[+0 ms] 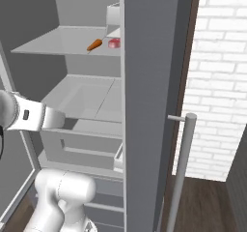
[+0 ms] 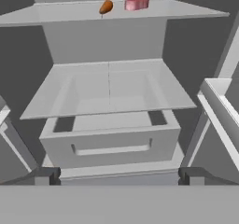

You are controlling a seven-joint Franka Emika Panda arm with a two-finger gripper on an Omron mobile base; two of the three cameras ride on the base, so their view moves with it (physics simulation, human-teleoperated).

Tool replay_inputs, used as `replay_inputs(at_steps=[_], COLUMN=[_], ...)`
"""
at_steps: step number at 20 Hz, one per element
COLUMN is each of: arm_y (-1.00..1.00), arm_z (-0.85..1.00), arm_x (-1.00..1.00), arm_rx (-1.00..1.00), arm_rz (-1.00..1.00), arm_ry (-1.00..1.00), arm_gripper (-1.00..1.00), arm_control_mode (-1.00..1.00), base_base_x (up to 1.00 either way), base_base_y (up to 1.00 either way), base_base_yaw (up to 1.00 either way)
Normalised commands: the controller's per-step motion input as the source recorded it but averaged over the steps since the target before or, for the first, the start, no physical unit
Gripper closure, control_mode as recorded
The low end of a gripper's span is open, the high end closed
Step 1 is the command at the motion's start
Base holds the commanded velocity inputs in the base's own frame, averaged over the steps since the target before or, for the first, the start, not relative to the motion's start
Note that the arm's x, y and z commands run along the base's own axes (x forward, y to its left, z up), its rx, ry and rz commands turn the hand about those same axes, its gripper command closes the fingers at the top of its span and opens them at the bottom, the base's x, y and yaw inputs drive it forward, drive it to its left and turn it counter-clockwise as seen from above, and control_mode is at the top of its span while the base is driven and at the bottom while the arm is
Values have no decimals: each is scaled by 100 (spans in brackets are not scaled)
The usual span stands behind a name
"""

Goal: Place one carrot and one steak in each tupperware on the nearby counter, to pack two identical lunches.

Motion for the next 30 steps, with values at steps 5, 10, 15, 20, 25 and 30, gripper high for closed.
replay_inputs(at_steps=[5,10,15,20,25,30], arm_y=[1,3,0,0,0,-2], arm_z=[49,4,13,29,25,24], arm_x=[34,30,26,37,42,37], arm_rx=[4,0,-1,0,0,0], arm_rz=[-1,0,-3,-8,-10,-7], arm_ry=[1,0,-2,0,0,0], arm_gripper=[-100,-100,-100,-100,-100,-100], arm_control_mode=[-100,-100,-100,-100,-100,-100], base_base_x=[0,0,0,0,0,0], base_base_y=[0,0,0,0,0,0], base_base_yaw=[0,0,0,0,0,0])
